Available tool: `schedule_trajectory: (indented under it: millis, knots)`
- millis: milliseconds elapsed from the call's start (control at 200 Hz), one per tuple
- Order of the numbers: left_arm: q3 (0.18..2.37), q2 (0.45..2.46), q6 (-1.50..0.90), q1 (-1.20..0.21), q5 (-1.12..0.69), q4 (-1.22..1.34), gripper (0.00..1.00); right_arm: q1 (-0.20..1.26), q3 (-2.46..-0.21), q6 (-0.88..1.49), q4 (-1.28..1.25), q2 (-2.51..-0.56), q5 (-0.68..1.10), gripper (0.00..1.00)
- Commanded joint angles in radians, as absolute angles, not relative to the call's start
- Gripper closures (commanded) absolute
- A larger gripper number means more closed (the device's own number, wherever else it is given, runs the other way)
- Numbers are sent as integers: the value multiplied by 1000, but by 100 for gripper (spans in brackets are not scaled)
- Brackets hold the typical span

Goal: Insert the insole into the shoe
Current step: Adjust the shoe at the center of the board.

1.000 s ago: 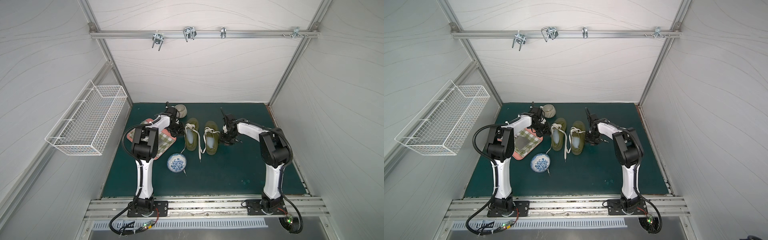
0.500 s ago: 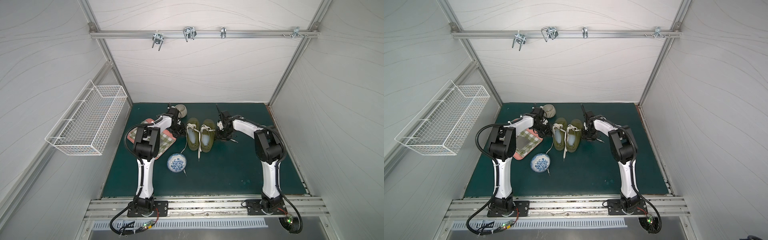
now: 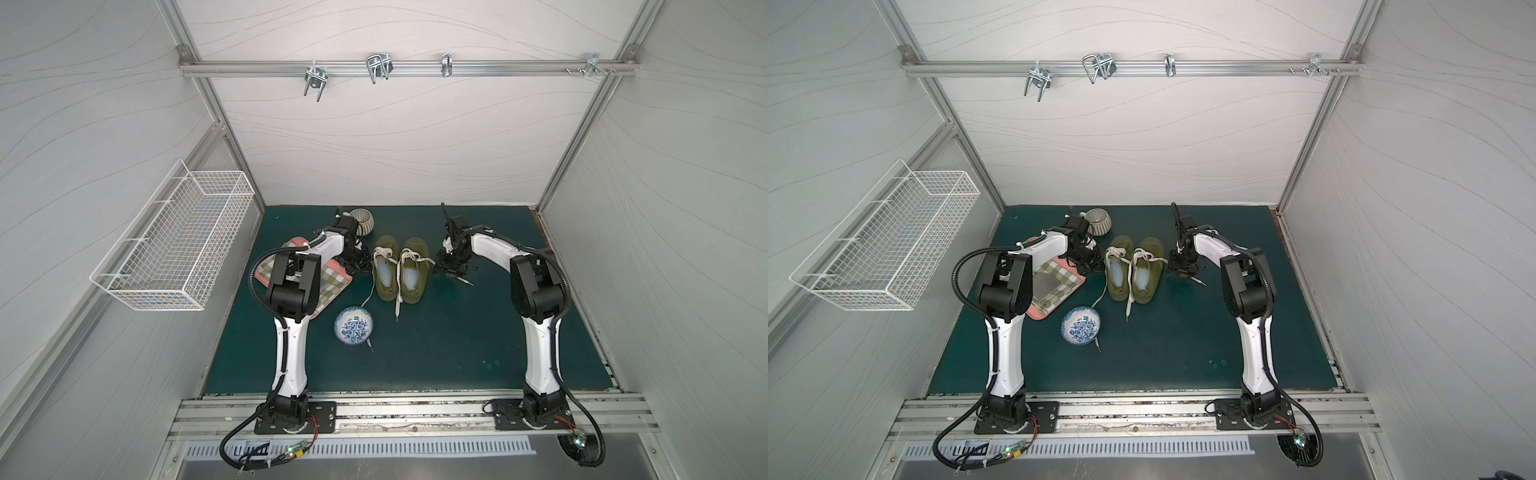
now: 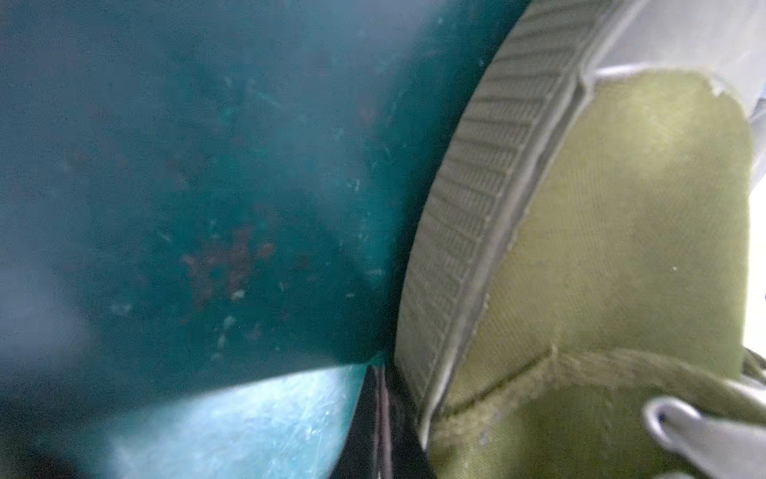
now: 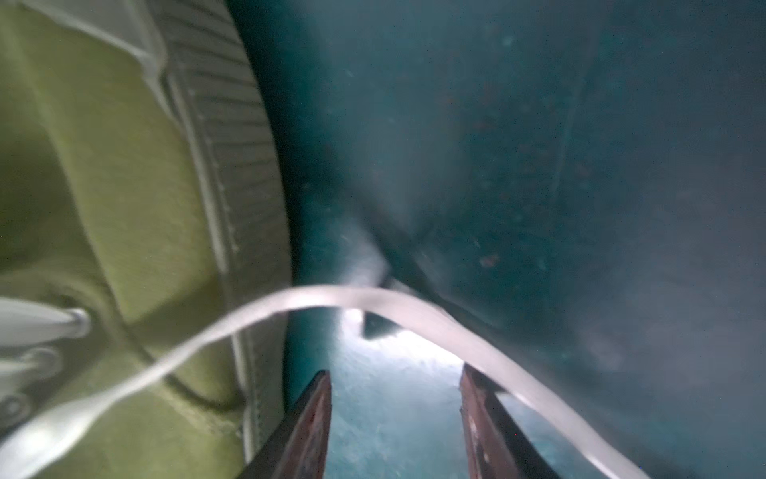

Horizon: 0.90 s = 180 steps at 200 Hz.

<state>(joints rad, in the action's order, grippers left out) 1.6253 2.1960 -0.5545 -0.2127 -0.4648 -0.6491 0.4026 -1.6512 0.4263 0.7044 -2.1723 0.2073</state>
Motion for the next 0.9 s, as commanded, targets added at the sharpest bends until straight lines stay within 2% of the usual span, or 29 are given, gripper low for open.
schedule_trajectory:
  millis: [0,170,345,615,895]
  knots:
    - [1668,2207,-552,-224,-487,-633,100,429,-1652,441,703,-2232,250,48]
    - [1668,2182,-539,-224,-481,-653,100,406,-1620,449,669,-2192,303,48]
    - [1664,2170,-540,-224,-483,-653,100,396,-1613,442,618,-2175,441,48]
    - [1663,2139,-525,-218,-450,-682,99,344,-1567,450,705,-2113,313,48]
    - [1712,2017,-488,-193,-424,-784,96,344,-1340,338,660,-1748,162,48]
